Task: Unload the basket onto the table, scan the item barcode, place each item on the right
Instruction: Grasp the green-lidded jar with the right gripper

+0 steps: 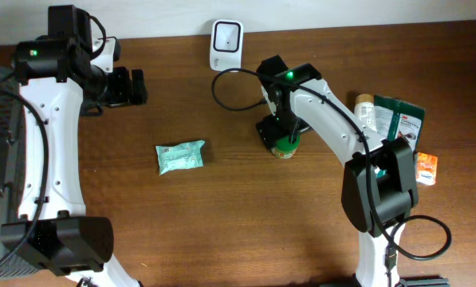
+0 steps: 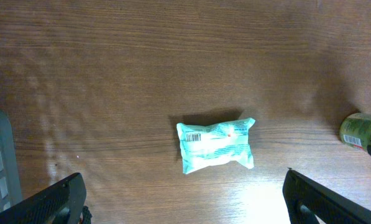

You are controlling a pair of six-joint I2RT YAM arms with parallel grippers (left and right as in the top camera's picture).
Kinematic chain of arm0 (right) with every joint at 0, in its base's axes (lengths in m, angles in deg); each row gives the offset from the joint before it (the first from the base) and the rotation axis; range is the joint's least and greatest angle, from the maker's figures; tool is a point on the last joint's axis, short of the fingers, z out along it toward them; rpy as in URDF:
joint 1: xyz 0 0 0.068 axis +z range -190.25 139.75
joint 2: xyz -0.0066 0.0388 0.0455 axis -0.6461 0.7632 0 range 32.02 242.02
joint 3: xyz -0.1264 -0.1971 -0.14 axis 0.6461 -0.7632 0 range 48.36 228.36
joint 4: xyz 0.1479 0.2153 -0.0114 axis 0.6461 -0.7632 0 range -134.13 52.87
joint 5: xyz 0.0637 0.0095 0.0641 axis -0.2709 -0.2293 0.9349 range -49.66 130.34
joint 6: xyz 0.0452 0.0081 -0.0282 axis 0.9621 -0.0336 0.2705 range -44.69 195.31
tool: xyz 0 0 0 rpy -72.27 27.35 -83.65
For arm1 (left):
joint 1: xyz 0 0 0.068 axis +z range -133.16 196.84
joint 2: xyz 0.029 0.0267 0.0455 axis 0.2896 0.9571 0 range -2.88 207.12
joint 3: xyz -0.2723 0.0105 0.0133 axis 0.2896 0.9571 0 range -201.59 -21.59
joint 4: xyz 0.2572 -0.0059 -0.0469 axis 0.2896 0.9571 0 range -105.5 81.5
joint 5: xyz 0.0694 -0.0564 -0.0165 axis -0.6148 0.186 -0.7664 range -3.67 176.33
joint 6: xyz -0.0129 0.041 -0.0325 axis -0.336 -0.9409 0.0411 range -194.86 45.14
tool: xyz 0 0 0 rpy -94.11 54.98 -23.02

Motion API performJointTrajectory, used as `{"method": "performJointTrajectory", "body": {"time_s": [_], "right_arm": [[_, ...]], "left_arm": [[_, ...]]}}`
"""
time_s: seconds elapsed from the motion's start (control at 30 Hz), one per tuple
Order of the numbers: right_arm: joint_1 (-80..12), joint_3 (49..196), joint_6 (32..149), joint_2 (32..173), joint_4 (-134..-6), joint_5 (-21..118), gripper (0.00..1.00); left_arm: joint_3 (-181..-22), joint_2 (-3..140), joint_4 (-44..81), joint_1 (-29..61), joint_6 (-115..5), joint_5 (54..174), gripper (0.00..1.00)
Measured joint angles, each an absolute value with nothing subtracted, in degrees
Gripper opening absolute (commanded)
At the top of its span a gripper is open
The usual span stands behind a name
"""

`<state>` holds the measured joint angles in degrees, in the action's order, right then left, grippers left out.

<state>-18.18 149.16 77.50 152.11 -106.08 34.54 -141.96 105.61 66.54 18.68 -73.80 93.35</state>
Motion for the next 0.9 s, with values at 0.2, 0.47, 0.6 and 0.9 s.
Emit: {"method": "performJointTrajectory", "body": {"time_s": [0.2,0.47,0.6,0.9], "right_arm": [[-18.2,160.8,84.4,146.3,-113.7,32.8,0.98],[-18.2,141.2,85.9,143.3,-97.5,35.8,0.89],[-18.2,133.6,86.1,143.5,-89.4,37.7,0.81],[-19.9,132.7,88.2,143.5,-88.9,38.4,0.59]], "left_arm": [[-142.0,105.6,66.5,18.7,-73.8,93.3,0.99],[-142.0,105.6,66.4,18.7,-73.8,93.4,0.99],[-142.0,105.6,66.5,18.7,-73.8,93.4,0.99],[-142.0,105.6,66.5,18.7,-73.8,93.4,0.99]]}}
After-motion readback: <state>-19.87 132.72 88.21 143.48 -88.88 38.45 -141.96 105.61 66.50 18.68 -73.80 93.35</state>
